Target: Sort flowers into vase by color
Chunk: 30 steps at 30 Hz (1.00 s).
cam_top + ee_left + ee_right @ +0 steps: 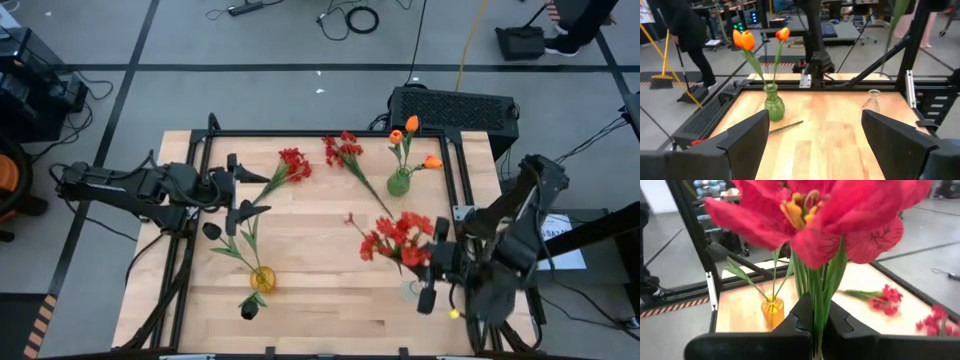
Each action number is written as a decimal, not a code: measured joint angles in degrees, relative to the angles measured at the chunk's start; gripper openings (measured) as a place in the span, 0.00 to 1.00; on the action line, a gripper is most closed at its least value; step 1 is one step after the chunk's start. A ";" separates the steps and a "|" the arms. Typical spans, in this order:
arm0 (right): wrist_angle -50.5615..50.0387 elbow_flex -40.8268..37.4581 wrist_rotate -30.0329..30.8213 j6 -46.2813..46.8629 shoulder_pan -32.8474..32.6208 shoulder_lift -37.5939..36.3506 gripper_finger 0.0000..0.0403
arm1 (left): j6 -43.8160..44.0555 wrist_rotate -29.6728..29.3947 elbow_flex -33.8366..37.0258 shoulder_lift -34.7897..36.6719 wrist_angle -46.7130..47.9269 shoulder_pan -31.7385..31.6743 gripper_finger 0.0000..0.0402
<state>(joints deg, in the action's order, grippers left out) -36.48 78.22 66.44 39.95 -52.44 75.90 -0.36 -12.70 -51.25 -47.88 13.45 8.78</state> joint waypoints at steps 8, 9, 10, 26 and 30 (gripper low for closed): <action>-9.02 0.00 8.85 17.78 -5.73 5.02 0.00 | -1.25 -3.26 0.12 0.02 -0.46 0.00 0.81; -9.35 0.00 9.13 18.63 -6.19 5.47 0.00 | -1.21 -3.26 0.12 0.02 -0.46 0.00 0.81; -9.73 0.00 9.37 19.59 -6.71 5.92 0.00 | -0.92 -3.28 0.12 0.02 -0.46 0.00 0.81; -36.62 0.00 15.50 33.54 -17.71 -2.67 0.00 | 1.63 -3.28 0.16 -2.55 -2.77 0.00 0.81; -40.38 -0.03 13.33 33.32 -20.72 -8.55 0.00 | 2.70 -3.29 0.16 -2.62 -2.70 0.00 0.81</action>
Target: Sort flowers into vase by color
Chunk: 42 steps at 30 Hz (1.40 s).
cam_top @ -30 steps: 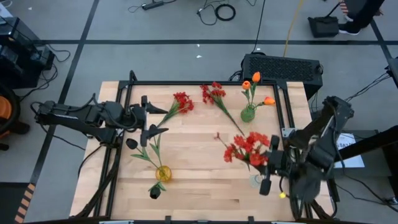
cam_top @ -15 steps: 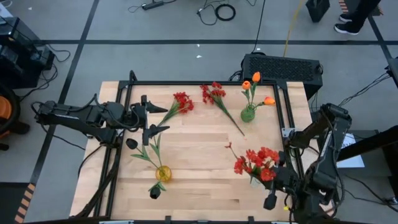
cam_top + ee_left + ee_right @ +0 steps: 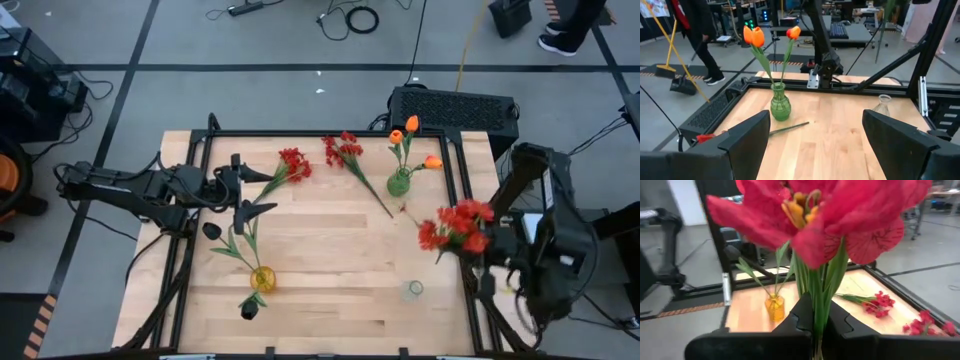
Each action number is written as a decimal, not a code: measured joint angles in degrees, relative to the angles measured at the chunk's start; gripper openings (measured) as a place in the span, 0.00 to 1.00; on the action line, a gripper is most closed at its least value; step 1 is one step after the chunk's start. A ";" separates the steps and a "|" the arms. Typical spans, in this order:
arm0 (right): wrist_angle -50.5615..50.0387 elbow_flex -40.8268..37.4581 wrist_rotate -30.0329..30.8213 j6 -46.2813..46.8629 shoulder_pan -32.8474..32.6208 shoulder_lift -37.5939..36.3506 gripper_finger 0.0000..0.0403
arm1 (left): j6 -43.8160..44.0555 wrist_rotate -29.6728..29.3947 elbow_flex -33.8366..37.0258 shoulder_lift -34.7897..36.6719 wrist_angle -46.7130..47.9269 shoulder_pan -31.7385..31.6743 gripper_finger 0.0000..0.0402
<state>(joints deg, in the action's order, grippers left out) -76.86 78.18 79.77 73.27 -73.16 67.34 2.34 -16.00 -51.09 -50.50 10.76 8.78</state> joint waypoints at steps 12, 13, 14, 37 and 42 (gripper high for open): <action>14.06 -23.11 9.55 12.00 -8.15 -3.55 0.00 | 0.34 -3.38 0.00 0.00 -1.24 -0.02 0.81; 16.91 -24.77 10.04 11.63 -8.28 -3.52 0.00 | 0.32 -3.52 0.00 0.00 -1.70 -0.02 0.81; 19.90 -26.28 10.17 10.71 -8.33 -3.37 0.00 | 0.31 -3.60 0.00 0.00 -2.08 -0.02 0.81; 41.90 -29.87 10.23 -6.37 -2.52 0.98 0.00 | 0.36 -4.04 0.00 0.00 -2.84 -0.02 0.81; 41.88 -29.87 9.79 -5.63 -2.52 2.32 0.00 | 0.36 -4.04 0.00 0.00 -2.27 -0.02 0.81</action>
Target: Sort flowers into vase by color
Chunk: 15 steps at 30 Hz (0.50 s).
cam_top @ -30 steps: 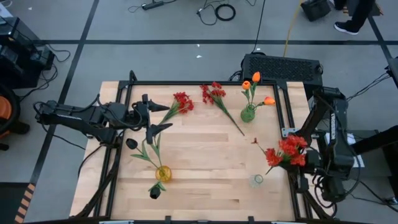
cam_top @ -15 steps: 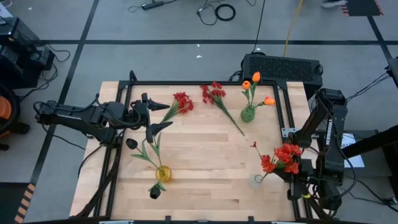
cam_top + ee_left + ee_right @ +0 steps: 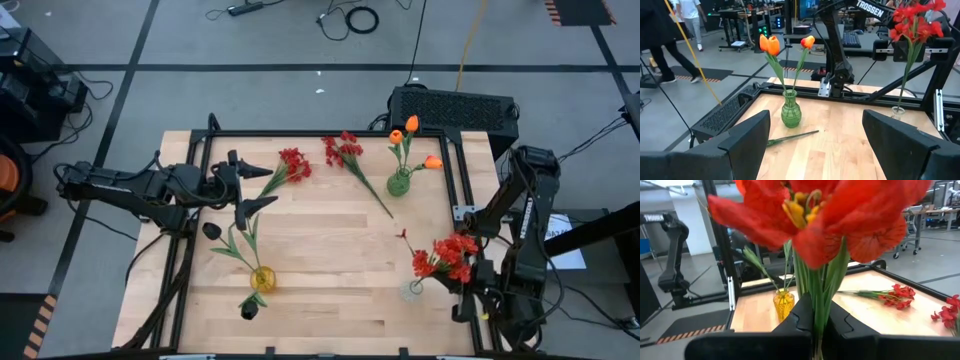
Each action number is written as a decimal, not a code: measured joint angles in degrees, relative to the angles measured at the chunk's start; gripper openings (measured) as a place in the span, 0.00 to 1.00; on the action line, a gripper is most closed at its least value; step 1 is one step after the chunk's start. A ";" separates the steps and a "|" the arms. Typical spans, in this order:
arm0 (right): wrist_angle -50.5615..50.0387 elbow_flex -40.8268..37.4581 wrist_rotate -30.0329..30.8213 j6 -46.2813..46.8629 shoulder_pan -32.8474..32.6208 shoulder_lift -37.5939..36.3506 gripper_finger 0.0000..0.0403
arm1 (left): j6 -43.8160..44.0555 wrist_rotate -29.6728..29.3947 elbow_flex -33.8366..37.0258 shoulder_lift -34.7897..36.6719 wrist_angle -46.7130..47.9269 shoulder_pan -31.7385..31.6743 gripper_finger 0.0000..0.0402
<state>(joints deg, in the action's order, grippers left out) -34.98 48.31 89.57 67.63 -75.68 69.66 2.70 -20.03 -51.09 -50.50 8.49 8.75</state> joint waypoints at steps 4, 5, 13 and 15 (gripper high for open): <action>-0.01 0.00 -1.38 0.25 0.30 1.92 0.03 | 0.00 0.00 0.00 0.00 0.00 0.00 0.81; 0.00 0.00 -1.41 0.66 0.37 2.48 0.04 | 0.00 0.00 0.00 0.00 0.00 0.00 0.81; 0.05 0.00 -3.95 4.44 0.37 3.98 0.18 | 0.02 -1.98 -0.02 0.00 -0.70 -0.04 0.81; 0.09 0.00 -5.95 5.04 0.39 3.72 0.23 | -0.47 -4.03 -0.02 0.00 -1.08 -0.48 0.81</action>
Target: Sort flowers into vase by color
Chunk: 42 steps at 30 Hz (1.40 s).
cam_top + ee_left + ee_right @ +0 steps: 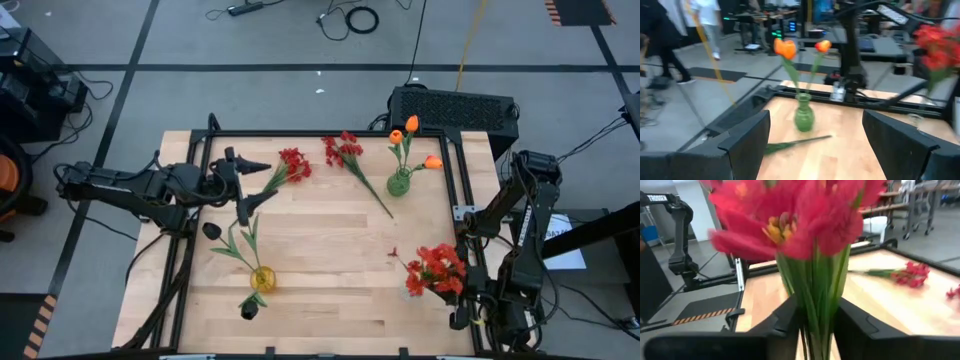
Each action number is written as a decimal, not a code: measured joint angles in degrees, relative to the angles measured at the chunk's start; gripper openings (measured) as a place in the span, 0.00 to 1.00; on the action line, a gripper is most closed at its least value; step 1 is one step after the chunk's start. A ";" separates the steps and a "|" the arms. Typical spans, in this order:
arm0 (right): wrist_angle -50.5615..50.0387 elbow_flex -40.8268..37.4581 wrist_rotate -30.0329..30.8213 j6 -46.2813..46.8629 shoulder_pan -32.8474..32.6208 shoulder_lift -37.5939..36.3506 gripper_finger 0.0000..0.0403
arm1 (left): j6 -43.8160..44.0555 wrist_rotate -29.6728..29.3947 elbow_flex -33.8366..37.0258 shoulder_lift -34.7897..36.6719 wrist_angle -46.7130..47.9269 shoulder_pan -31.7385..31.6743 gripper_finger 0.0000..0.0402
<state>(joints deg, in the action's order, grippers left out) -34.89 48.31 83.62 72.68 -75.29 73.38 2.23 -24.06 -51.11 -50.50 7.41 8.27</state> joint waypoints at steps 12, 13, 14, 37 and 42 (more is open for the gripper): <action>1.19 3.95 -4.49 -5.42 -0.02 -2.01 0.55 | -1.48 6.28 -0.60 -3.87 -6.24 -9.35 0.81; 1.25 4.97 -4.51 -6.72 -0.02 -2.02 0.57 | -1.48 7.02 -0.97 -4.85 -6.21 -10.15 0.81; 1.27 5.98 -4.49 -7.56 -0.02 -2.03 0.59 | -1.46 7.57 -1.54 -5.93 -6.02 -10.91 0.81; -5.57 9.82 -6.24 -7.43 3.19 -4.25 0.74 | 1.75 11.90 -14.49 -15.63 -1.68 -13.50 0.81; -5.41 14.80 -5.33 -17.59 3.17 -6.28 0.74 | 1.49 8.04 -23.31 -22.10 10.99 -13.96 0.81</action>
<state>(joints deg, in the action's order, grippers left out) -40.30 63.11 78.29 55.08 -72.12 67.11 3.72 -16.02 -74.42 -72.60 18.40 -5.69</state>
